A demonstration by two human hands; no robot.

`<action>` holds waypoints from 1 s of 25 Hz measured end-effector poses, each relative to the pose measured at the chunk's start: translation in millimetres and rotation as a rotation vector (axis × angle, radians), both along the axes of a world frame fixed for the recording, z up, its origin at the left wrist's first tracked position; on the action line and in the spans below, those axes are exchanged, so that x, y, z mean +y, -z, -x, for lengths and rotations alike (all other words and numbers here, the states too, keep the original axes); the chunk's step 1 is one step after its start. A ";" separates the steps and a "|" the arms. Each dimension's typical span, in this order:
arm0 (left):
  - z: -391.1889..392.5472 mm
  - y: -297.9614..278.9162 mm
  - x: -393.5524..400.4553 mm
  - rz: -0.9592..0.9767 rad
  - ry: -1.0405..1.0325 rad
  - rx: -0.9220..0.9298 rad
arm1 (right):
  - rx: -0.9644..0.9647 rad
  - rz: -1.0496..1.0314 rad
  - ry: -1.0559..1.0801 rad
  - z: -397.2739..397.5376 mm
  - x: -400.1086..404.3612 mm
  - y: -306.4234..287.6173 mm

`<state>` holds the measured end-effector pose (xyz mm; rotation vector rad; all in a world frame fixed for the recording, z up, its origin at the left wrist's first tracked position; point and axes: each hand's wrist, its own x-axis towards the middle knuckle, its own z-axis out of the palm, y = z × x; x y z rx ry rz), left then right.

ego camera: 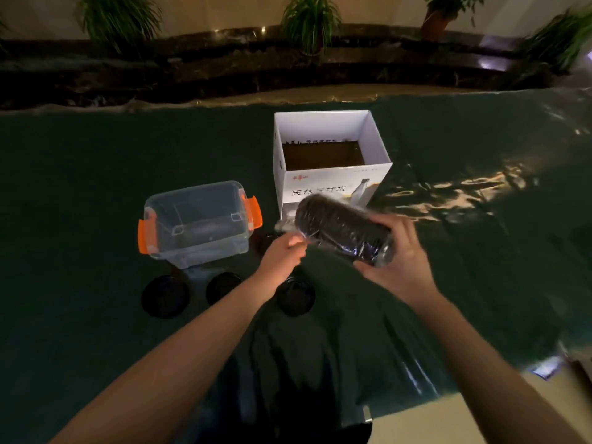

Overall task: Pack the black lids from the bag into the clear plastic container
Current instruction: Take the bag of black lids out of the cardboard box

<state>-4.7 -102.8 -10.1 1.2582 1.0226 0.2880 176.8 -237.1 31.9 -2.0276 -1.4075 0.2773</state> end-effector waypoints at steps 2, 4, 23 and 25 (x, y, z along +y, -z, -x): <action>17.3 11.6 -29.0 0.476 -0.242 -0.142 | 0.087 0.002 -0.025 20.2 -24.1 29.2; 48.0 33.4 -48.4 0.756 -0.396 -0.221 | 0.169 0.049 -0.101 39.8 -42.7 58.2; 150.0 106.2 -108.3 0.610 -0.773 -0.035 | -0.238 0.117 -0.513 168.5 -92.3 166.9; 142.1 106.0 -114.6 0.582 -0.802 0.026 | -0.222 0.128 -0.521 169.6 -92.0 161.1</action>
